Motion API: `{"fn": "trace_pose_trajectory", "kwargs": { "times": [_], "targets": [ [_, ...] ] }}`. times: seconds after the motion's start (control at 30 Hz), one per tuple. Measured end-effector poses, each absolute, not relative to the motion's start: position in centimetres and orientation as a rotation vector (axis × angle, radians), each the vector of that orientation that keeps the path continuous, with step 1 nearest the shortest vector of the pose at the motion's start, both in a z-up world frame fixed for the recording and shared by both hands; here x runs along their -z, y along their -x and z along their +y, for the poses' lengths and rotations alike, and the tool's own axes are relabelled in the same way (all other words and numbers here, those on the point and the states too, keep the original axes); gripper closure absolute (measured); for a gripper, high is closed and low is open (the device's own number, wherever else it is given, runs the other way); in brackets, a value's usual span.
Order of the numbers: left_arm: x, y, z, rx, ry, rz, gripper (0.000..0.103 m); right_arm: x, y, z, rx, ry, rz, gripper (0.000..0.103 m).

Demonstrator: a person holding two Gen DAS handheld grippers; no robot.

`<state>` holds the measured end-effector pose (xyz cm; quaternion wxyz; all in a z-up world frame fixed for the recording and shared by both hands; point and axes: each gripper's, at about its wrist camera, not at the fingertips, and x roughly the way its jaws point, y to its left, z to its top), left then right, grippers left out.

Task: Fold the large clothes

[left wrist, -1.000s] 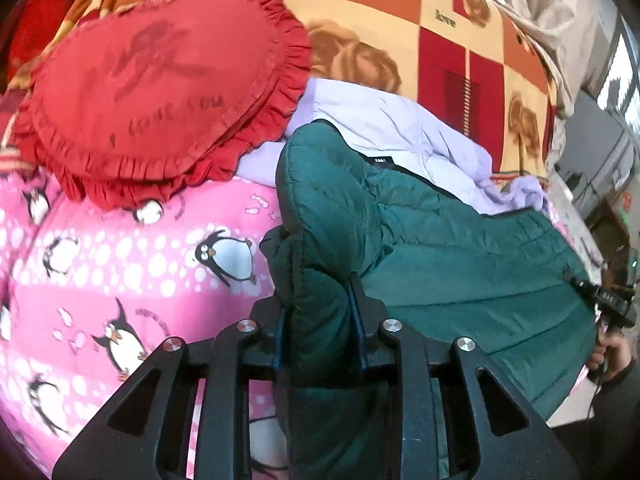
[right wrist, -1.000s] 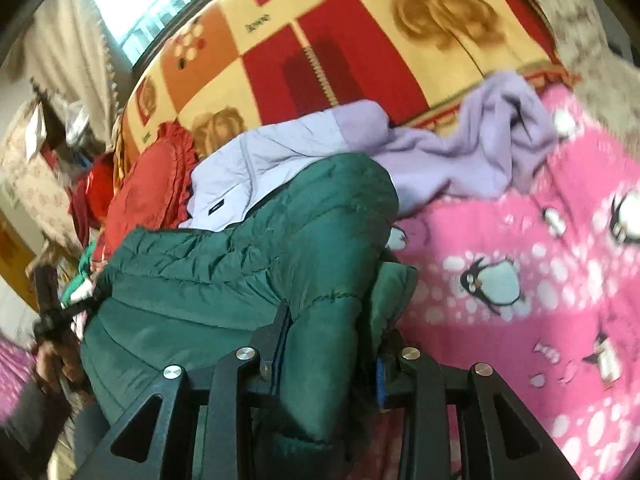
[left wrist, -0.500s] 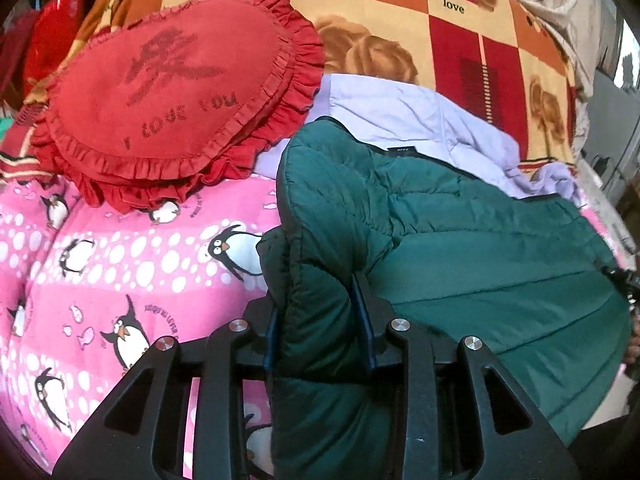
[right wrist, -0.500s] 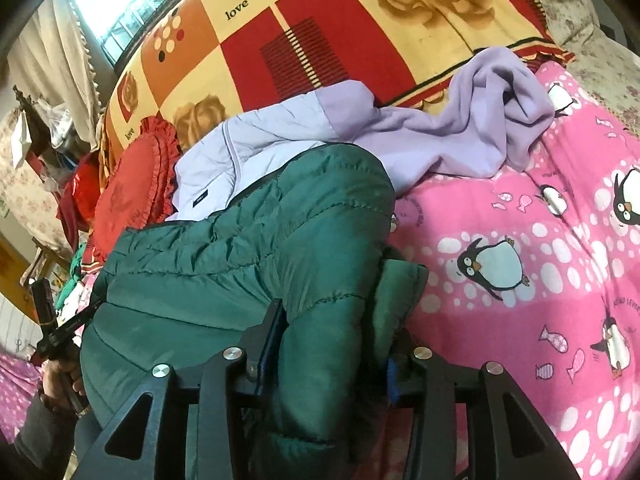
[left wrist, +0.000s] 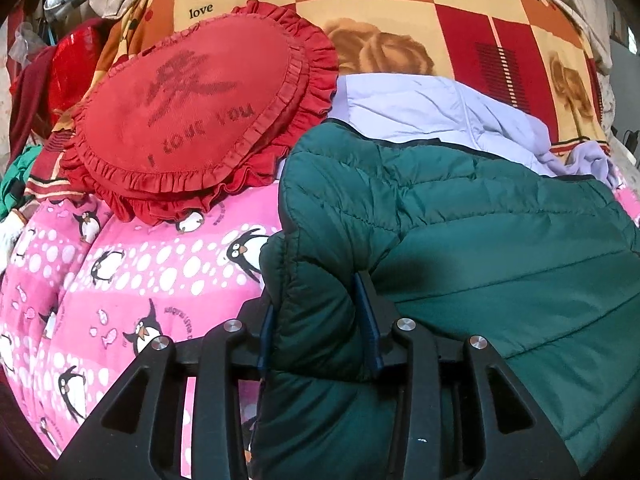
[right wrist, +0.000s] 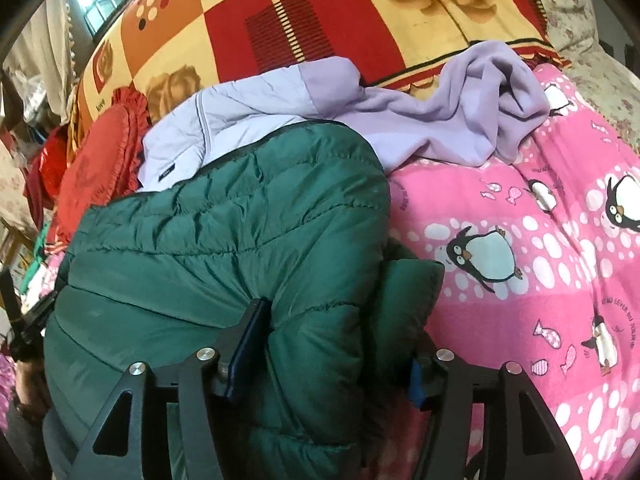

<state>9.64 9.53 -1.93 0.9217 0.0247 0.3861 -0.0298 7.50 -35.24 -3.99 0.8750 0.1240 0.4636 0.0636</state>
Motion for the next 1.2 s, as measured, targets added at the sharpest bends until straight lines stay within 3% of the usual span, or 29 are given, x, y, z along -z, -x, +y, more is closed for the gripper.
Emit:
{"fn": "trace_pose_trajectory", "kwargs": {
  "times": [0.8,0.9,0.97,1.2],
  "targets": [
    [3.2,-10.4,10.0,0.076,-0.035,0.794,0.064,4.0,-7.8,-34.5,-0.104,-0.218,1.002,0.041],
    [2.7,-11.1,10.2,0.092,-0.025,0.79,0.066,3.6,-7.3,-34.8,-0.112,-0.248,0.977,0.055],
    [1.8,-10.6,10.5,0.102,-0.018,0.755,0.075,2.2,-6.9,-35.2,-0.125,-0.267,0.921,0.066],
    [-4.8,-9.1,11.2,0.131,0.002,0.579,0.086,-4.2,-6.0,-35.3,-0.184,-0.244,0.658,0.072]
  ]
}}
